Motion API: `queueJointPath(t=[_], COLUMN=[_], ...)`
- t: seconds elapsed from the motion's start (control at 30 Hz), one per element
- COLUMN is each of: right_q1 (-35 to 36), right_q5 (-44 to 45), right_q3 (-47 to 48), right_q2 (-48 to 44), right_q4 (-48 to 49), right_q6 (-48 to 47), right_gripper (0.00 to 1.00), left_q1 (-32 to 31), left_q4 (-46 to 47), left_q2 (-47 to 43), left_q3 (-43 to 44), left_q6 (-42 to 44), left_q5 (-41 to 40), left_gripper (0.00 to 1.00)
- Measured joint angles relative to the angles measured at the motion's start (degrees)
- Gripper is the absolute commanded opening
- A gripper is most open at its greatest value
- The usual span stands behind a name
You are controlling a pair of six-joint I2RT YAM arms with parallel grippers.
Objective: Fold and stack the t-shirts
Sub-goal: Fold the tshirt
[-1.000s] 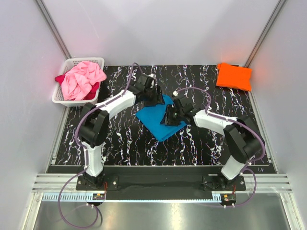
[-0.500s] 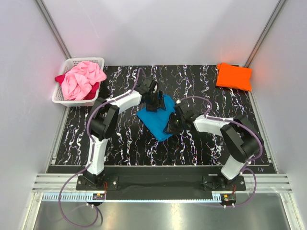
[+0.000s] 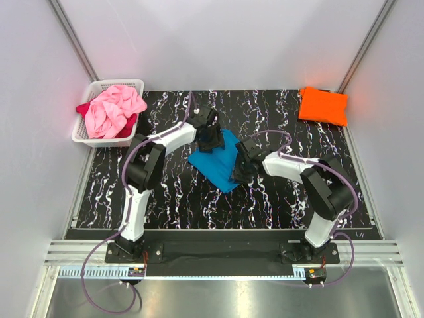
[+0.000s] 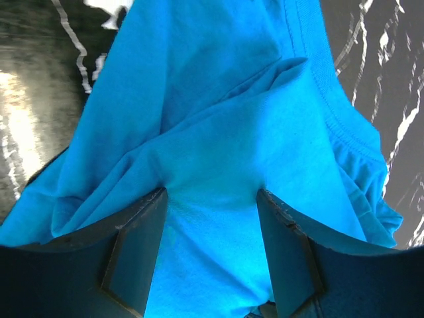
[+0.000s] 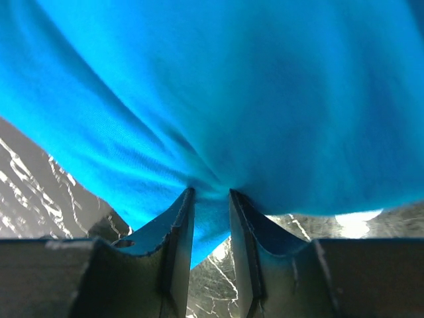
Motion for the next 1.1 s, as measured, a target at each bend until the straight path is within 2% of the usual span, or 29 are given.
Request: queueJointPath(t=[0.3, 0.7, 0.87, 1.1], right_q1=[-1.4, -9.7, -10.1, -10.3], right_q5=[1.7, -2.0, -2.9, -3.1], right_q3=[3.6, 9.9, 14.7, 15.2], right_q2=[1.9, 6.6, 9.8, 10.1], right_q4=[-4.6, -8.6, -11.6, -12.1], right_q6=[-1.2, -8.7, -12.3, -13.8], right_gripper=[0.36, 0.36, 0.36, 0.38], left_q1=[1.3, 1.8, 1.8, 1.7], left_q4=[1.3, 5.2, 7.1, 9.1], left_q2=[-3.2, -10.5, -14.6, -17.8], left_q3=[-5.3, -16.9, -23.0, -27.3], left_q6=[-4.0, -8.5, -9.6, -9.0], left_q5=[-2.1, -2.8, -2.8, -2.3], left_gripper=[0.65, 0.65, 0.64, 0.63])
